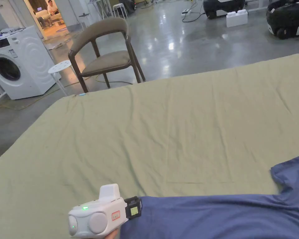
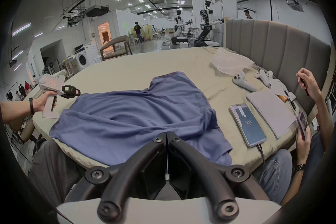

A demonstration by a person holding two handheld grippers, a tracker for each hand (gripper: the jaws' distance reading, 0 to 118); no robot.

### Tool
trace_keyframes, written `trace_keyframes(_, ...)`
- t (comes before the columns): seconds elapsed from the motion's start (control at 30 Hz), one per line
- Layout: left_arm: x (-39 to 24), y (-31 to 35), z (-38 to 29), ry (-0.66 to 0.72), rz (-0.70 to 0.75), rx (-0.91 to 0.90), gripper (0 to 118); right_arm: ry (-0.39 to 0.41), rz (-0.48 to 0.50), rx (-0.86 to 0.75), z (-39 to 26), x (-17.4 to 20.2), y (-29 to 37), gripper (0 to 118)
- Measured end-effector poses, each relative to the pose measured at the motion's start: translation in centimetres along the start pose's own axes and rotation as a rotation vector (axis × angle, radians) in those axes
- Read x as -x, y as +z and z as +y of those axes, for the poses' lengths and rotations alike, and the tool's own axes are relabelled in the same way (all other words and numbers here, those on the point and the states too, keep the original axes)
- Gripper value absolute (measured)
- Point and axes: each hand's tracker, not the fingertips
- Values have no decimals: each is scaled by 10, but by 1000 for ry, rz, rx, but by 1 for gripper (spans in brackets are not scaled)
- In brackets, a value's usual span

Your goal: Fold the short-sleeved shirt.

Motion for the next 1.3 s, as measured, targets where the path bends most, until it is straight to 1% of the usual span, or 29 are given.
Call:
trace_keyframes(0.07, 1, -13, -3, 30, -5, 44, 64, -4, -13, 10, 0, -5, 0, 0)
trace_keyframes(0.13, 0, -19, -6, 54, -9, 61, 50, -7, -25, 22, -1, -9, -1, 0)
trace_keyframes(0.17, -2, -15, -10, 25, 13, 26, 46, -10, -29, 25, -1, -10, -3, 0)
trace_keyframes(0.23, -8, -16, -9, -14, 21, 30, 36, -28, -23, 31, 0, -13, -7, 0)
trace_keyframes(0.3, -15, -15, -7, -87, 27, 49, 23, -46, -11, 36, 5, -15, -18, 0)
trace_keyframes(0.4, -23, -20, -1, -124, 32, 78, 13, -46, -2, 34, 25, -17, -42, 0)
trace_keyframes(0.43, -25, -22, -2, -135, 36, 88, 13, -34, 8, 33, 34, -18, -53, 8)
trace_keyframes(0.47, -27, -26, -3, -158, 49, 103, 13, -2, 12, 45, 47, -20, -68, 28)
trace_keyframes(0.5, -29, -28, -3, -178, 52, 112, 13, 37, 12, 66, 59, -21, -84, 58)
trace_keyframes(0.53, -30, -29, -2, -196, 54, 117, 13, 65, 4, 101, 74, -23, -104, 69)
trace_keyframes(0.6, -32, -30, -1, -205, 56, 128, 13, 60, -5, 117, 104, -33, -148, 69)
trace_keyframes(0.67, -31, -31, 2, -215, 53, 140, 13, 45, -7, 246, 123, -56, -198, 69)
trace_keyframes(0.7, -28, -34, 3, -216, 50, 146, 13, 56, -10, 307, 130, -64, -224, 69)
trace_keyframes(0.77, -25, -36, 6, -203, 39, 160, 13, 29, -77, 411, 138, -83, -273, 69)
trace_keyframes(0.83, -26, -34, 6, -191, 36, 165, 13, -7, -144, 454, 142, -101, -304, 67)
trace_keyframes(0.87, -26, -34, 5, -188, 35, 164, 13, -37, -191, 471, 142, -108, -313, 61)
trace_keyframes(0.9, -25, -34, 4, -187, 35, 162, 13, -72, -193, 500, 140, -112, -317, 59)
trace_keyframes(0.93, -25, -34, 2, -184, 35, 157, 13, -101, -123, 513, 136, -115, -318, 52)
trace_keyframes(0.97, -31, -29, 0, -186, 37, 151, 13, -72, -143, 486, 136, -113, -312, 44)
trace_keyframes(1.0, -33, -27, -2, -187, 38, 145, 13, -51, -138, 476, 137, -110, -309, 39)
trace_keyframes(1.03, -33, -27, -2, -185, 39, 142, 13, -1, -122, 471, 138, -106, -304, 39)
trace_keyframes(1.07, -33, -26, 0, -181, 39, 144, 13, 35, -99, 480, 138, -105, -302, 17)
trace_keyframes(1.1, -32, -24, 5, -171, 37, 154, 13, 19, -96, 487, 139, -105, -299, 0)
trace_keyframes(1.13, -31, -19, 9, -149, 32, 162, 13, 12, -107, 476, 141, -106, -294, 0)
trace_keyframes(1.17, -30, -10, 12, -129, 29, 159, 12, -7, -91, 439, 143, -103, -283, 0)
trace_keyframes(1.2, -29, 4, 12, -114, 8, 125, 5, -31, -80, 402, 145, -104, -272, 0)
trace_keyframes(1.23, -28, 21, 12, -120, -15, 47, 2, -64, -51, 364, 147, -105, -258, 0)
trace_keyframes(1.27, -26, 42, 8, -132, -40, -13, 2, -68, -27, 337, 148, -104, -241, 0)
trace_keyframes(1.3, -24, 56, 4, -136, -55, -18, 2, -67, -22, 306, 148, -103, -225, 0)
